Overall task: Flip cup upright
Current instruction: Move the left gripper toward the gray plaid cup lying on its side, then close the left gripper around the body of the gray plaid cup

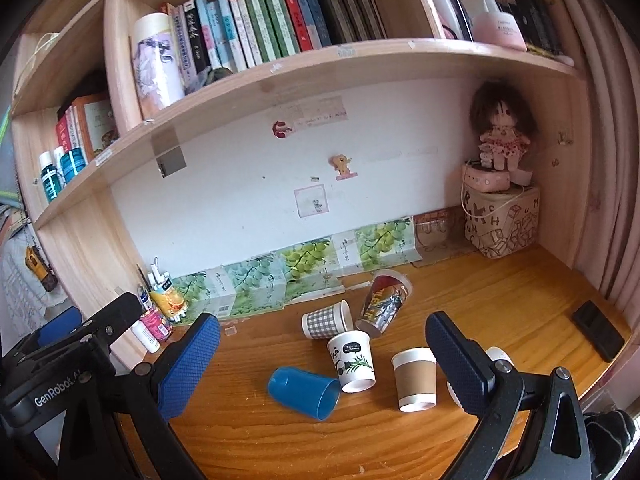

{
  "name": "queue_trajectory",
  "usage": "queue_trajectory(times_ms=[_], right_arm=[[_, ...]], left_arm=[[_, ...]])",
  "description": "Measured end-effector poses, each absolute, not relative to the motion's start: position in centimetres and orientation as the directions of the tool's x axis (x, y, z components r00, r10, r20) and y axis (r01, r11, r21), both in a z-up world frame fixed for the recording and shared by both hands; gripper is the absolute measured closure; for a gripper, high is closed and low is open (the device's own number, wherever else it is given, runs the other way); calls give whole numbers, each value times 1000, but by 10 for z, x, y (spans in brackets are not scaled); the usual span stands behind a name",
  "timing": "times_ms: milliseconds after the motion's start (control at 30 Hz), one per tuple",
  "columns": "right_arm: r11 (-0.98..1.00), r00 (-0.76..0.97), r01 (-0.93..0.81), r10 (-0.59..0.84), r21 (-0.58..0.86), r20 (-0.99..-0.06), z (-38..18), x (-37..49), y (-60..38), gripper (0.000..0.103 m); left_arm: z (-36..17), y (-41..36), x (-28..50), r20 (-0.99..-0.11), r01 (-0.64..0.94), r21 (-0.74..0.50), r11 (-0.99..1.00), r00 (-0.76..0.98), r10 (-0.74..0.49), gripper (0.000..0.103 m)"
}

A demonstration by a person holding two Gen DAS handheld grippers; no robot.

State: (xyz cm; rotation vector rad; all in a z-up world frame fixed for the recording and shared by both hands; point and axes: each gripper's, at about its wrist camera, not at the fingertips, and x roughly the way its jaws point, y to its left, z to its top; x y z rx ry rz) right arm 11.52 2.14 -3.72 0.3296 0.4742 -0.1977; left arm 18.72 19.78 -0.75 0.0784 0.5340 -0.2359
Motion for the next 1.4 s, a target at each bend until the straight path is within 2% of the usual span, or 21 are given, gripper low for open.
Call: queue_trajectory(times_ms=[333, 867, 1133, 1400], right_arm=[[845, 780, 391, -94, 364, -619, -76, 177, -40, 0], [734, 664, 541, -74, 411, -744, -125, 236, -119, 0], [673, 633, 594, -53, 441, -772, -147, 245, -143, 0], [614, 616, 641, -55, 460, -786, -159, 248, -158, 0]], left_arm=[[-34, 151, 250, -633, 326, 64, 943, 744, -214, 1], [-109, 64, 327, -770, 557, 331, 762, 626, -124, 1], [-142, 49, 366, -858, 656, 321, 683, 506, -84, 1], [-171, 33, 394, -911, 705, 288, 649, 411, -42, 1]])
